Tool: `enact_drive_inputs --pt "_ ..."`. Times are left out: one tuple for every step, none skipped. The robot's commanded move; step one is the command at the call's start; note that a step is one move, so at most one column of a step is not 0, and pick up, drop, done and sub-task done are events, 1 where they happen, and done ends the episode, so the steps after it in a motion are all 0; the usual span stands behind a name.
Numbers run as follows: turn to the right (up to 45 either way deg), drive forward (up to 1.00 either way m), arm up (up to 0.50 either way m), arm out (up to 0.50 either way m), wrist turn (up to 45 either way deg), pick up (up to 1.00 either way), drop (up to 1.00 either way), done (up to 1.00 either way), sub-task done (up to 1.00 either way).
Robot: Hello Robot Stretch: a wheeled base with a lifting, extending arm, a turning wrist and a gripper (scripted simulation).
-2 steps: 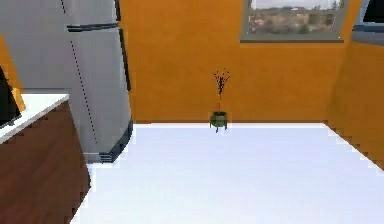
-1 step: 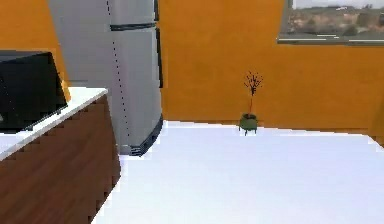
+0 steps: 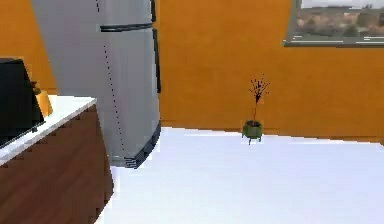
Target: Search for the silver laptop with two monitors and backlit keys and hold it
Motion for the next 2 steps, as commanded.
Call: enact_drive_inputs --pt "45.0 0.00 0.00 0.00 0.0 0.00 0.00 0.00 0.00" --pt "36.0 0.00 0.00 0.00 0.0 0.00 0.00 0.00 0.00"
